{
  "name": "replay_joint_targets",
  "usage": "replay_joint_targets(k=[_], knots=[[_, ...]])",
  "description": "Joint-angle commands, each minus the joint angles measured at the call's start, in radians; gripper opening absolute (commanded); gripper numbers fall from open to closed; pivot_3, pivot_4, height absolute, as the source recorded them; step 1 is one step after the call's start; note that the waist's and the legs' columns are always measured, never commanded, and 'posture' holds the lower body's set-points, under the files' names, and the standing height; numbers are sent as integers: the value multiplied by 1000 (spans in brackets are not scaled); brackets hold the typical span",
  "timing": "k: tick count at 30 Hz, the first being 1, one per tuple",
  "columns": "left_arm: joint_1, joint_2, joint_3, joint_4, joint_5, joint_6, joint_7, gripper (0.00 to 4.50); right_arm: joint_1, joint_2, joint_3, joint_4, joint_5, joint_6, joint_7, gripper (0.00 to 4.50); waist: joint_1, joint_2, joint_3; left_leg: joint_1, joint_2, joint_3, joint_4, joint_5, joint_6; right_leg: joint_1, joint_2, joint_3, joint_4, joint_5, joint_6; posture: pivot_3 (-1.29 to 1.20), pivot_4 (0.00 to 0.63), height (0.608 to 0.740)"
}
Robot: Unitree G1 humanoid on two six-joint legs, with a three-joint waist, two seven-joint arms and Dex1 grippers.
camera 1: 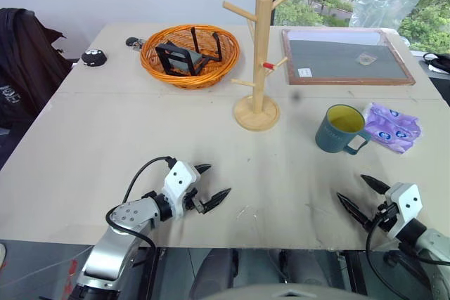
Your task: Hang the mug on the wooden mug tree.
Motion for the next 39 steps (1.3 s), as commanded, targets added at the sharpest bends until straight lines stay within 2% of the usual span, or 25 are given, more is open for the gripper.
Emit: replay_joint_targets(k=[1, 21, 28, 33, 39], knots=[[13, 0, 14, -24, -5, 0, 3, 4500, -15, -14, -15, -21, 10, 8, -2, 4276, 0, 0, 0, 0, 0, 0, 0, 0, 0, 0, 0, 0, 0, 0, 0, 0, 150, 740], [13, 11, 34, -48, -21, 16, -6, 4500, 4, -4, -16, -74, 9, 50, -51, 4276, 0, 0, 0, 0, 0, 0, 0, 0, 0, 0, 0, 0, 0, 0, 0, 0, 150, 740], [-66, 19, 9, -32, -33, 12, -68, 4500, -52, 93, -55, -169, -7, 165, -289, 4276, 0, 0, 0, 0, 0, 0, 0, 0, 0, 0, 0, 0, 0, 0, 0, 0, 150, 740], [-235, 30, -42, -33, -63, 57, -152, 4500, -120, 166, -29, -232, -62, 295, -471, 4276, 4, 0, 0, -1, -1, -1, 0, 0, 0, -1, 0, -1, 0, 0, 0, 0, 150, 740], [-437, 47, -105, -25, -77, 108, -246, 4500, -208, 266, -20, -218, -168, 364, -676, 4276, -1, 0, 0, -2, -4, 0, 0, 3, -5, -3, 1, -1, 1, 0, 0, 0, 150, 740]])
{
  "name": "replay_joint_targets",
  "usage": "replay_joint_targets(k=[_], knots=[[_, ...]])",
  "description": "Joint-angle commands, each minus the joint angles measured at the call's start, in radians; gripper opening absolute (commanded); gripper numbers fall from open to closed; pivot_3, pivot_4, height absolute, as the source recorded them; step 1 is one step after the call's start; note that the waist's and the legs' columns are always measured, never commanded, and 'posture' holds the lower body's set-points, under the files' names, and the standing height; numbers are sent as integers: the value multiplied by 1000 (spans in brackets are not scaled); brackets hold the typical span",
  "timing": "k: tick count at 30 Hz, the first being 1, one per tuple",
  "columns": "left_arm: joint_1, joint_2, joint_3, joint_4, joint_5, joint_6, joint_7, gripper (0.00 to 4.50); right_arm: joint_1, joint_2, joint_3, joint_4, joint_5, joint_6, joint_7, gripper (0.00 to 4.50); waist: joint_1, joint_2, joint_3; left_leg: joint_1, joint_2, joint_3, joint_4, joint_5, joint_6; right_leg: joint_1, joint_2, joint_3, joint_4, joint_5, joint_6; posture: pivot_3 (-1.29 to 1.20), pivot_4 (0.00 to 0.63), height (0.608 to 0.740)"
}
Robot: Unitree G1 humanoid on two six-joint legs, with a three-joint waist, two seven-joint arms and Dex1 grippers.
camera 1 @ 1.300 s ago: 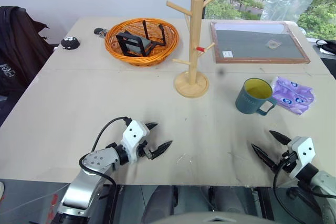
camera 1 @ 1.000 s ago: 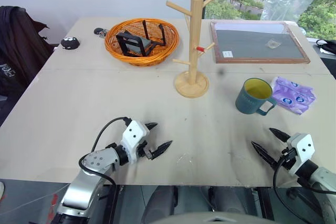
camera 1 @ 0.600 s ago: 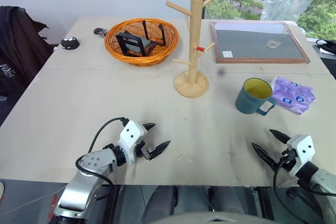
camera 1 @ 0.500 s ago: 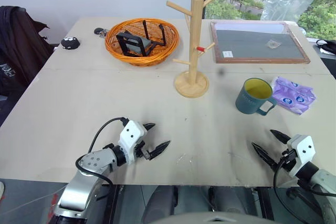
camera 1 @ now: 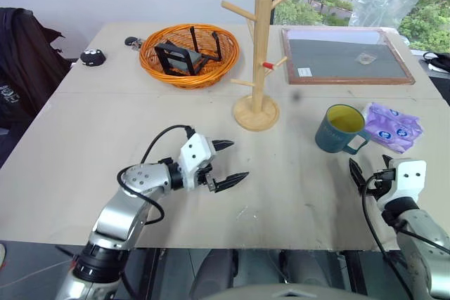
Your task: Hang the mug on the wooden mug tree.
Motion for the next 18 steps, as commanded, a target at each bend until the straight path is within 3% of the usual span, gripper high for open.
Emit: replay_joint_targets(k=[1, 10, 18], knots=[[-98, 12, -23, -23, -22, 31, -48, 4500, -59, 50, -10, -22, -53, 23, -124, 4276, -1, 0, 0, 0, 0, 0, 0, 0, 0, 0, 0, 0, 0, 0, 0, 0, 150, 740], [-188, 6, -46, -80, -54, 122, -57, 4500, -98, 99, 18, -98, -38, 81, -133, 4276, -3, 0, 0, -1, 0, 1, -1, 0, 0, -2, 0, 1, 0, 0, 0, 0, 150, 740], [-227, -15, -59, -127, -69, 183, -33, 4500, -175, 122, 23, 17, -87, 46, -177, 4276, -5, 0, 0, -1, 0, 1, 0, 0, 0, -1, 0, 1, 1, 0, 0, 0, 150, 740]])
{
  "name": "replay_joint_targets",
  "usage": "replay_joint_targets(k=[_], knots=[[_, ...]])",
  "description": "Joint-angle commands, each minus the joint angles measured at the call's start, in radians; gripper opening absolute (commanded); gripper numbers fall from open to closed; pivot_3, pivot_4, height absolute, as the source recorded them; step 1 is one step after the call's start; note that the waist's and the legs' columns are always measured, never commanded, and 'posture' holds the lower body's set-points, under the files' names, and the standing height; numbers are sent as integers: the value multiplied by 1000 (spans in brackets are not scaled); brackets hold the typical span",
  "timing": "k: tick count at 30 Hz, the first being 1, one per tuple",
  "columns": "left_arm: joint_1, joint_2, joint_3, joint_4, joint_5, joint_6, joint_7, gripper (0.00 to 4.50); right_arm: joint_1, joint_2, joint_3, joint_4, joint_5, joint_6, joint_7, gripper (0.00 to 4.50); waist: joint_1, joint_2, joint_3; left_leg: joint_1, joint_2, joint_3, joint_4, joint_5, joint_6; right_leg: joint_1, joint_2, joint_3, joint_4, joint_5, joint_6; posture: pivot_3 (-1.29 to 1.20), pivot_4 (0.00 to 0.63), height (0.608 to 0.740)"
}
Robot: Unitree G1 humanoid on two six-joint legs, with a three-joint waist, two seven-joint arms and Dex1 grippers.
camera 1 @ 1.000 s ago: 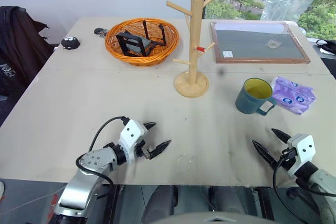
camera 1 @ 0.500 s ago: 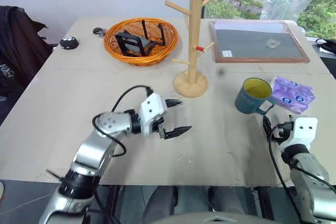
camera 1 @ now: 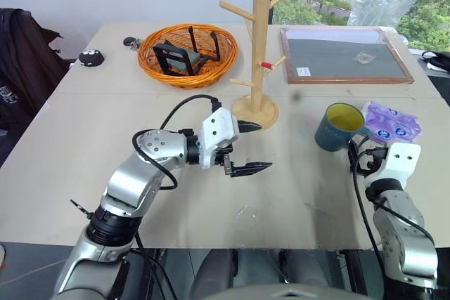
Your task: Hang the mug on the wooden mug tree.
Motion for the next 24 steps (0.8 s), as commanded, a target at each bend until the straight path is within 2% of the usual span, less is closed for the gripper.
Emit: replay_joint_targets(k=[1, 8, 12, 15, 16, 18, 19, 22, 24], knots=[[-18, -5, -5, -62, -14, 25, 25, 4500, -34, 5, -5, 43, -17, -44, -17, 4276, 0, 0, 0, 0, 0, 0, 0, 0, 0, 0, 0, 0, 0, 0, 0, 0, 150, 740], [-32, -65, 46, -123, -62, 152, 173, 4500, -97, 5, -15, 137, -18, -105, -14, 4276, 0, 0, 0, 0, 0, 0, 0, 0, 0, 0, 0, 1, 0, 0, 0, 0, 150, 740], [-35, -73, 57, -157, -86, 189, 204, 4500, -118, -5, -17, 170, -24, -123, -11, 4276, -1, 0, 0, 0, 0, 0, 0, 0, 0, 0, 0, 0, 0, 0, 0, 0, 150, 740], [-31, -72, 42, -176, -83, 196, 222, 4500, -129, -19, -12, 200, -26, -147, 6, 3456, 1, 0, 0, -1, 0, 0, 0, 0, -1, 0, 0, 1, 0, 0, 0, 0, 150, 740], [-31, -73, 40, -176, -82, 196, 226, 4500, -134, -24, -9, 207, -22, -150, 14, 3054, 1, 0, 0, -1, 0, 0, 0, 0, -1, 0, 0, 1, 0, 0, 0, 0, 150, 740], [-32, -74, 39, -172, -80, 193, 233, 4500, -142, -31, -4, 216, -11, -146, 33, 2030, 0, 0, 0, 0, 0, 1, 0, 0, -1, 0, 0, 1, 0, 0, 0, 0, 150, 740], [-32, -74, 37, -169, -78, 189, 235, 4500, -146, -33, -2, 219, -7, -147, 41, 1726, 0, 0, 0, 0, 0, 1, 0, 0, -1, 0, 0, 1, 0, 0, 0, 0, 150, 740], [-23, -72, 32, -164, -71, 175, 238, 4500, -153, -33, 0, 221, -3, -151, 53, 116, 0, 0, 0, 0, 0, 0, 0, 0, -1, 0, 0, 1, 0, 0, 0, 0, 150, 740], [-7, -67, 38, -168, -71, 161, 236, 4500, -152, -36, 0, 208, 1, -150, 63, 48, 0, 0, 0, 0, 0, 1, 0, 0, -1, 0, 0, 1, 0, 0, 0, 0, 150, 740]])
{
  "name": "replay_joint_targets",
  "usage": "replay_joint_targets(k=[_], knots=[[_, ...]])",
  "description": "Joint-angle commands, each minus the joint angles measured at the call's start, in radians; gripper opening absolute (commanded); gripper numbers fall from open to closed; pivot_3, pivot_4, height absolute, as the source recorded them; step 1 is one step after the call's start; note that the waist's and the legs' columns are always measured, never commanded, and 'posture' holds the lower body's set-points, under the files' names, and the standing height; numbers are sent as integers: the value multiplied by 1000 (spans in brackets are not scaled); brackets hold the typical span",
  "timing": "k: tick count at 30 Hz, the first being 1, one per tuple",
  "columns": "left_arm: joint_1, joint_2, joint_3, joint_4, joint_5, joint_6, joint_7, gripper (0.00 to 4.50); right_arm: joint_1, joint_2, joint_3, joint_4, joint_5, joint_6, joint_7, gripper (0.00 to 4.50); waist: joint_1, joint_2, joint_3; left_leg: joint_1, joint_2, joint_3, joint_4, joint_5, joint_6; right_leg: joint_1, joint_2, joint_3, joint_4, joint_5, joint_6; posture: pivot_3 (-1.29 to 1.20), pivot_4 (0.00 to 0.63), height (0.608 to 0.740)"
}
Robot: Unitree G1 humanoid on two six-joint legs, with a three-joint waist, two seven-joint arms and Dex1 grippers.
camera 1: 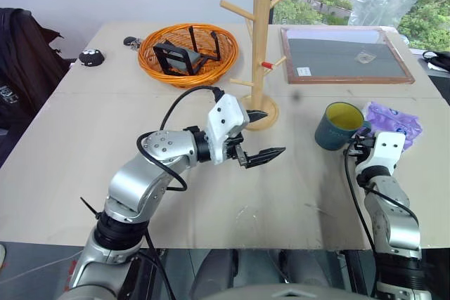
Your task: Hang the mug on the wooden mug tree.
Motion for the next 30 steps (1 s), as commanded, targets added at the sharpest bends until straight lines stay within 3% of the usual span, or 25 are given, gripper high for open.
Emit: replay_joint_targets(k=[1, 5, 9, 13, 16, 22, 30], knots=[[19, 10, 21, -35, -1, -34, 3, 4500, -6, -14, -6, -44, 15, -22, 22, 48, 0, 0, 0, 0, 0, 0, 0, 0, 0, 0, 0, 0, 0, 0, 0, 0, 150, 740], [64, 14, 85, -52, -44, -41, 9, 4500, -16, -90, 3, -118, 97, 47, 161, 48, 0, 0, 0, 0, 0, 0, 0, 0, 0, 0, 0, 0, 0, 0, 0, 0, 150, 740], [130, 7, 164, -38, -69, -90, 15, 4500, -101, -264, 16, -229, 247, 211, 363, 48, -4, 2, 2, 0, 0, 1, 0, 0, 0, 0, 0, 1, 0, 0, 0, 0, 150, 740], [189, 10, 239, -24, -96, -139, 6, 4500, -253, -466, 60, -327, 365, 443, 494, 48, -3, 2, 2, 0, 1, -1, 0, -3, 5, 0, 0, -1, 0, 0, 0, 0, 150, 740], [210, 8, 314, 2, -141, -175, -9, 4500, -421, -554, 119, -360, 429, 614, 521, 48, 0, 0, 3, -1, 2, -2, 0, -3, 5, 0, 0, -2, -2, 0, 0, 0, 150, 740], [261, -53, 514, 30, -311, -278, -27, 4500, -770, -527, 200, -303, 482, 933, 434, 48, 3, -2, 4, -3, 3, -3, 1, -2, 4, 0, -1, -3, -2, 0, 0, 0, 150, 740], [360, -67, 546, 10, -350, -326, -18, 4500, -997, -444, 287, -185, 457, 1045, 416, 48, 2, -3, 4, -6, 2, -4, 1, 0, 0, -3, -2, -4, -3, 0, 0, 0, 150, 740]])
